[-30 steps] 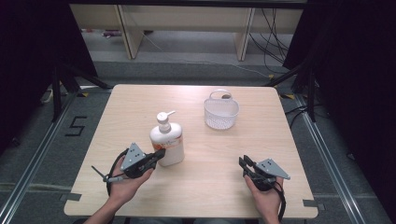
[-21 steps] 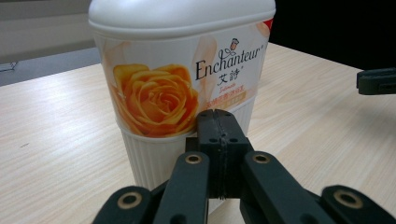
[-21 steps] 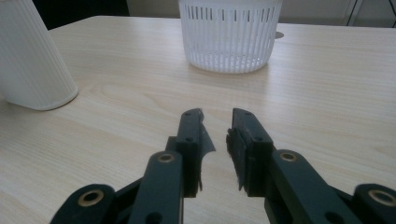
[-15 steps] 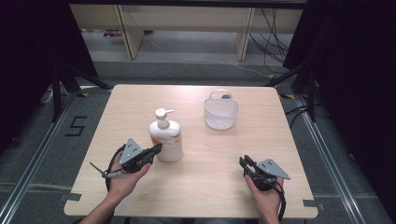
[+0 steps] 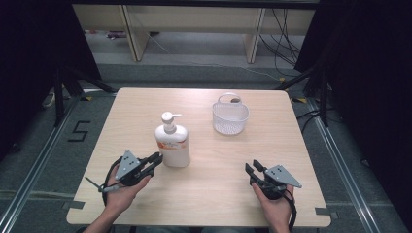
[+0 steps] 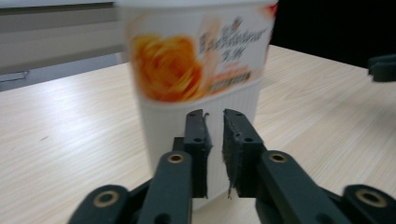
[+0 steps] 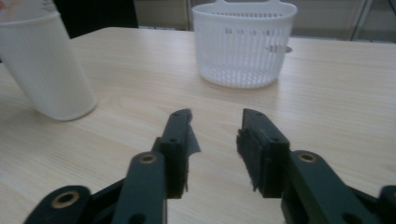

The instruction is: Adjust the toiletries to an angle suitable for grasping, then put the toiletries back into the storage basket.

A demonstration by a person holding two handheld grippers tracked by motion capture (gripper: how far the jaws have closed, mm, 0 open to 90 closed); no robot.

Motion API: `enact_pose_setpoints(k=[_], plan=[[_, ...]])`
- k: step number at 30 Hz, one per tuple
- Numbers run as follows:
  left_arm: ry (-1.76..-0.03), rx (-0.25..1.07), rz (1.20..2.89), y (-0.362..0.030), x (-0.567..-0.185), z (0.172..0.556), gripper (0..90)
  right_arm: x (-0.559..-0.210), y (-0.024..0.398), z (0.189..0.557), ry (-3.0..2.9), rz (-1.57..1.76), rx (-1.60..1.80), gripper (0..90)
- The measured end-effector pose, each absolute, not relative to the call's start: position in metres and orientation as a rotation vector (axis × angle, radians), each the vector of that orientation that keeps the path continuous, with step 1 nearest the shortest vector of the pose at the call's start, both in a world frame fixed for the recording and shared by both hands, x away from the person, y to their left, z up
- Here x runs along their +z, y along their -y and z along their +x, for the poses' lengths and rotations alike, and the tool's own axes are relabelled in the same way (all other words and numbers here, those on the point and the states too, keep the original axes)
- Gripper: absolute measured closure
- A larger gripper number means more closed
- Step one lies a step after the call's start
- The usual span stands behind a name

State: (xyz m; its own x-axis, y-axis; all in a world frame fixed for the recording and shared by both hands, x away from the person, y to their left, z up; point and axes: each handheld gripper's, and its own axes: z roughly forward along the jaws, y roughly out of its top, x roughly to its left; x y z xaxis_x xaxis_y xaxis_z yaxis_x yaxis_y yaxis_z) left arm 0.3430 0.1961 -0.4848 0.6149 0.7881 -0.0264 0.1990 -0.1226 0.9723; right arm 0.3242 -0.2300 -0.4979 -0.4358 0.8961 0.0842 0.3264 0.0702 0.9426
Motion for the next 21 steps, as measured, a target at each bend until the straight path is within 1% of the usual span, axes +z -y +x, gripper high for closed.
enact_pose_setpoints(k=[1,2,3,4,5,6,7,8,9,11,12,16,20,21], plan=[[-0.846,0.629,1.660,-0.203,-0.488,0.342,73.3,-0.496,0.228,0.324,-1.820,1.186,1.348,58.7],[-0.846,0.629,1.660,-0.203,-0.488,0.342,69.9,-0.496,0.228,0.324,-1.820,1.186,1.348,58.7],[-0.858,0.635,1.648,-0.209,-0.492,0.343,69.9,-0.494,0.224,0.323,-1.816,1.184,1.363,55.2],[-0.890,0.651,1.649,-0.216,-0.496,0.344,65.9,-0.493,0.220,0.323,-1.831,1.186,1.388,51.9],[-0.904,0.662,1.643,-0.222,-0.500,0.345,57.0,-0.489,0.212,0.321,-1.834,1.172,1.373,47.3],[-0.931,0.677,1.624,-0.231,-0.505,0.349,54.0,-0.489,0.209,0.322,-1.836,1.151,1.401,46.5],[-0.931,0.677,1.624,-0.231,-0.505,0.349,49.9,-0.489,0.209,0.322,-1.836,1.151,1.401,46.5],[-0.958,0.681,1.618,-0.237,-0.508,0.352,49.9,-0.487,0.207,0.322,-1.832,1.124,1.382,45.9],[-0.969,0.682,1.610,-0.240,-0.510,0.354,44.9,-0.485,0.204,0.322,-1.829,1.112,1.390,45.4],[-0.991,0.679,1.585,-0.245,-0.516,0.358,39.8,-0.482,0.199,0.322,-1.830,1.105,1.426,45.4],[-1.005,0.687,1.591,-0.247,-0.517,0.358,35.4,-0.478,0.197,0.322,-1.832,1.103,1.439,45.4],[-1.017,0.702,1.571,-0.251,-0.523,0.363,33.2,-0.473,0.192,0.323,-1.810,1.087,1.455,45.4],[-1.021,0.716,1.542,-0.253,-0.524,0.364,31.0,-0.466,0.181,0.324,-1.818,1.087,1.486,46.1],[-1.017,0.715,1.540,-0.253,-0.524,0.364,30.6,-0.461,0.173,0.325,-1.823,1.073,1.488,46.9]])
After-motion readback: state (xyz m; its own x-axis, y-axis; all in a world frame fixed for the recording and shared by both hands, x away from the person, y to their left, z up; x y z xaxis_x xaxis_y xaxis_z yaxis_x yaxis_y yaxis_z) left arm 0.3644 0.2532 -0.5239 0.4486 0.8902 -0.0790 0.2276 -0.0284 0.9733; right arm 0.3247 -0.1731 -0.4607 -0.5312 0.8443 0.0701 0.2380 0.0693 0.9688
